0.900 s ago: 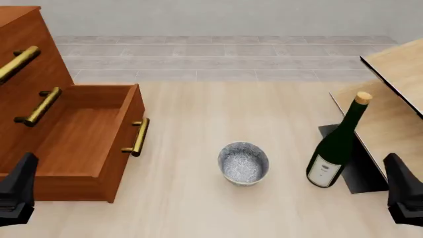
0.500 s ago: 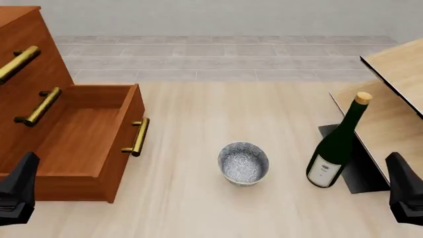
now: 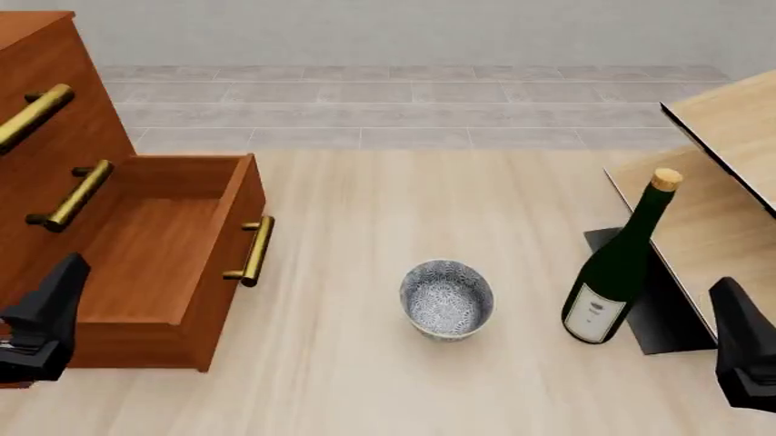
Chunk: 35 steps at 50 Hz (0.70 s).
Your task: Put the bowl on top of the cabinet.
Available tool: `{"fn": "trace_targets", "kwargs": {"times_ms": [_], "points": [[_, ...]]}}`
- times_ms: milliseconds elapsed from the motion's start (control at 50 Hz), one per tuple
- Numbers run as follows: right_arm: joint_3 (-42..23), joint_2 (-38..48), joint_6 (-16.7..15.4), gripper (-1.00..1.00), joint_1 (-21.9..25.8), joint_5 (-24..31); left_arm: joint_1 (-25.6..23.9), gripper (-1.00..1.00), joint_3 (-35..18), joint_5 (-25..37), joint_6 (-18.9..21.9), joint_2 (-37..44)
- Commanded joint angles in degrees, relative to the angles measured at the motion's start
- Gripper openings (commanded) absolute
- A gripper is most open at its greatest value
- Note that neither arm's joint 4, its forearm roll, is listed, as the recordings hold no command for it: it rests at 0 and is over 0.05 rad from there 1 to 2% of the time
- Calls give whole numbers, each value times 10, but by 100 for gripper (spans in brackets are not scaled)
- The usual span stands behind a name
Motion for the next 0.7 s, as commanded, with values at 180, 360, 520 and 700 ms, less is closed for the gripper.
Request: {"fn": "trace_targets", "kwargs": {"times_ms": [180,360,520,700], "points": [[0,-1,-2,100,-1,-3,-105,100,-101,-17,-8,139],[-1,-1,-3,100,-3,-4,-194,100,-171,-6,8,199],[-3,-1,-4,100,-4,-3,-261,100,-217,-3,-7,271],[-3,-1,-6,100,-4,-4,-308,100,-271,-2,-8,361]]}}
